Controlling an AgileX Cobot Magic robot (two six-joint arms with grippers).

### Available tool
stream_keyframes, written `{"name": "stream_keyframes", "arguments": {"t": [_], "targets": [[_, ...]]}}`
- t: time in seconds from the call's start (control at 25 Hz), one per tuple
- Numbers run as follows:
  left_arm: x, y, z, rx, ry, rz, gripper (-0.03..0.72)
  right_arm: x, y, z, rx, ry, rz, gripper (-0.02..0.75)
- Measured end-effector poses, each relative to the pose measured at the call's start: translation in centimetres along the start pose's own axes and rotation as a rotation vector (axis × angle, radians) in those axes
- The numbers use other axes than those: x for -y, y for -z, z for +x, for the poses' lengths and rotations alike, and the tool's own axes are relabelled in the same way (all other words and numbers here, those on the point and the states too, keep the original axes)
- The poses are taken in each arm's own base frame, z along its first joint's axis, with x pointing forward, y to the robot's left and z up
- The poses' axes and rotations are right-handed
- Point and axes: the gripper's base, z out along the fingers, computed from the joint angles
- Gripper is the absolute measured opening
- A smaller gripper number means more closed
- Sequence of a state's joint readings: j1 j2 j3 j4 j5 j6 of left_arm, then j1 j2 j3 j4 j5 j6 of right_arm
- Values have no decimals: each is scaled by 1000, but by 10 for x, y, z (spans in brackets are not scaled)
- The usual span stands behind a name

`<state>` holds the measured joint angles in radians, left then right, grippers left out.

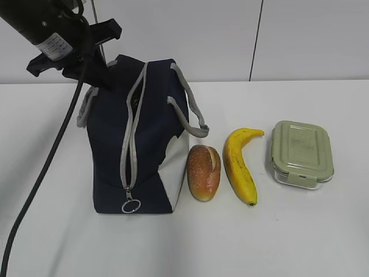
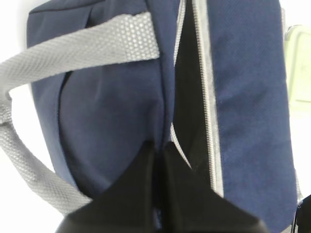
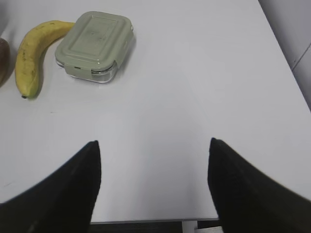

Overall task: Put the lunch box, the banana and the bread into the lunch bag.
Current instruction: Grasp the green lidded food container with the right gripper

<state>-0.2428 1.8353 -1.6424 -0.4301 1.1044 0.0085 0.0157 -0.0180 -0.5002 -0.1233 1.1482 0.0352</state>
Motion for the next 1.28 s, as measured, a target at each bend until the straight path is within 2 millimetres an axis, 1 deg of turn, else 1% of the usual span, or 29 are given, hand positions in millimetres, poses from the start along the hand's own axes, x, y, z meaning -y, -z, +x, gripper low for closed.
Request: {"name": "stream_keyframes", "arguments": {"t": [0.16,0.32,0.48,0.6,0.76,1.04,1.28], "targets": [[0,0,0,0,0,0,3,2,-1,-1,-7,-3,18,529],[0,0,0,0,0,0,3,0,-15,-10,-109,1,20,529],[0,0,0,1,0,0,3,-1,-33,-23,-219,8,27,529],[0,0,0,1,0,0,3,-2,-47,-36,-231,14,24,529],[0,0,0,1,-1,0,3,-6,-73,-49,-270,28,13,529],[0,0,0,2,-1,0,3,-14,-113,-60,-335,26,-24,529],[0,0,0,2,-1,0,3,-18,-140,-71,-378,22,-38,529]]}}
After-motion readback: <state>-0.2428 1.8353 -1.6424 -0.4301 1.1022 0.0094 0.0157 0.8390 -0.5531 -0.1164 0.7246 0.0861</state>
